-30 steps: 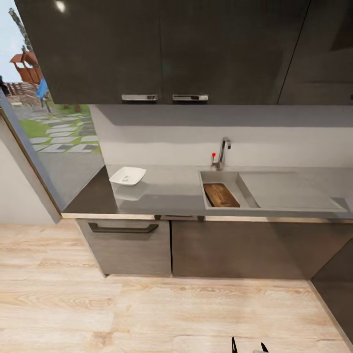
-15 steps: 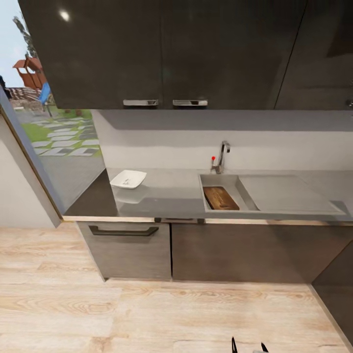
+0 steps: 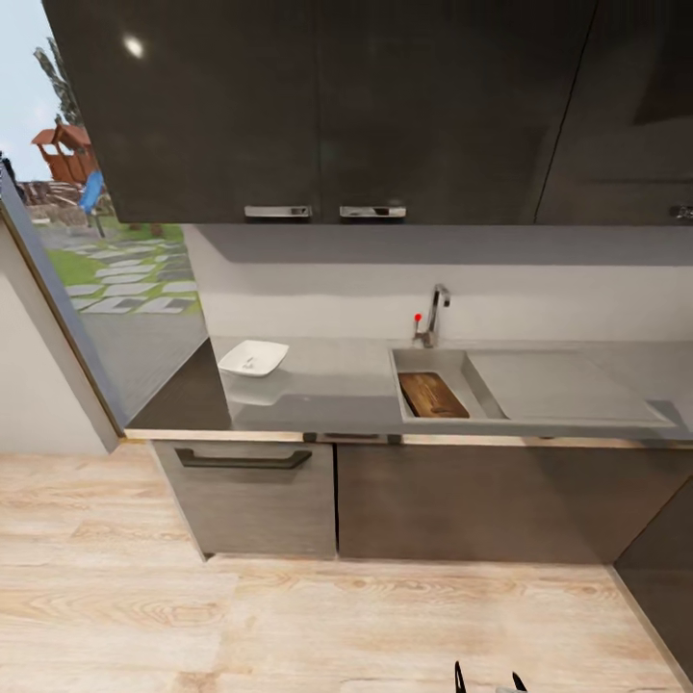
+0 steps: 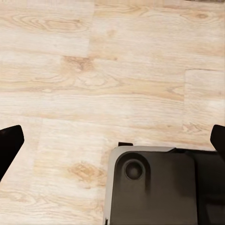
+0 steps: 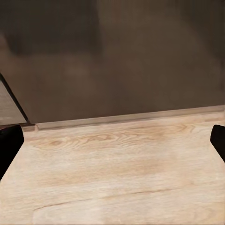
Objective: In the kitchen, take the Vidalia onion out of the sink, dice it on the chopping board with the paring knife, put the diced onion into the bowl on the countertop, then place both the paring knife and the chopping board into the sink.
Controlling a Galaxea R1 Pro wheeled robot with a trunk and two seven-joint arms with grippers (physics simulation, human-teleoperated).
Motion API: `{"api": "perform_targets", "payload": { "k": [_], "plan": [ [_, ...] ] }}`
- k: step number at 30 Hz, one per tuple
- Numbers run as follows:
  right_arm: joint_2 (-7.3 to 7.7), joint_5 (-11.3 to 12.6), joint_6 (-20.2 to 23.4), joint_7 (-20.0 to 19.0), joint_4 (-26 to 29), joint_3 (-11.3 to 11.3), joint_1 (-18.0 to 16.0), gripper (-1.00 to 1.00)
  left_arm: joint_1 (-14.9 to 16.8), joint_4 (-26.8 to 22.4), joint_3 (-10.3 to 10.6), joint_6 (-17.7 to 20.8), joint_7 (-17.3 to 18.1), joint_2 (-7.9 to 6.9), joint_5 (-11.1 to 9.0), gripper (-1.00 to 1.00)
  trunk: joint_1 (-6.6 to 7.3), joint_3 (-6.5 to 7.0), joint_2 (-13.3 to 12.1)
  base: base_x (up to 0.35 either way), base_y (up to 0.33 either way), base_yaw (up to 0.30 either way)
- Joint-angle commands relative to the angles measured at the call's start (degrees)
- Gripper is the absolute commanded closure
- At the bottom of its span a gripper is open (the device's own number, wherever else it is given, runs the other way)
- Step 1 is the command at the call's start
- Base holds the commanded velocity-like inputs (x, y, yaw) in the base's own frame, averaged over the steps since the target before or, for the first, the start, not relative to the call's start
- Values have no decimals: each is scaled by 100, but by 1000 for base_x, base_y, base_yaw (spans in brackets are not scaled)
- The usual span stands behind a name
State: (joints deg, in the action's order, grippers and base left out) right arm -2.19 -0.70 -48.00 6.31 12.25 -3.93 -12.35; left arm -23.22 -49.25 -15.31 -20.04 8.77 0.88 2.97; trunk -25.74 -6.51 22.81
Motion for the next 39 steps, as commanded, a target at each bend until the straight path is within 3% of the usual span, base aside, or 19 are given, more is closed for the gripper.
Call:
{"api": "perform_targets", "payload": {
  "k": [1, 19, 24, 25, 28, 29, 31, 35, 39],
  "plan": [
    [-3, -9, -17, -16, -3, -38, -4, -100, 1, -6, -33, -8, 45, 9, 34, -100, -4, -1, 11, 0, 0, 0],
    [15, -7, 13, -10, -23, -41, -4, -100, 3, -19, -33, -5, 41, 9, 36, -100, -4, 132, 11, 0, 0, 0],
    [96, -10, 107, 1, -973, -40, 4, -100, 4, 23, -39, 49, 19, -18, 40, -100, -4, 133, 11, 0, 0, 0],
    [120, -10, 230, 5, -1035, -40, 45, -100, 4, 77, -45, 60, 13, -30, 39, -100, -4, 133, 11, 0, 0, 0],
    [191, -10, 1564, -27, -1123, -32, 349, -100, 2, 398, -59, 126, -36, -70, 37, -100, -4, 133, 11, 0, 0, 0],
    [187, -9, 2131, -51, -1131, -31, 397, -100, 3, 534, -63, 261, -113, -83, 37, -100, -4, 133, 11, 0, 0, 0],
    [167, -9, 2800, -70, -1140, -27, 459, -100, 5, 730, -67, 787, -425, -117, 42, -100, -4, 133, 11, 0, 0, 0],
    [126, -8, 3208, -74, -1145, -29, 642, -100, 86, 956, -66, 1691, -1256, -255, 27, -100, -4, 133, 11, 0, 0, 0],
    [21, -2, 3844, -62, -1137, -35, 676, -100, 157, 1064, -42, 1951, -1441, -211, 28, -100, -4, 133, 11, 0, 0, 0]
  ]
}}
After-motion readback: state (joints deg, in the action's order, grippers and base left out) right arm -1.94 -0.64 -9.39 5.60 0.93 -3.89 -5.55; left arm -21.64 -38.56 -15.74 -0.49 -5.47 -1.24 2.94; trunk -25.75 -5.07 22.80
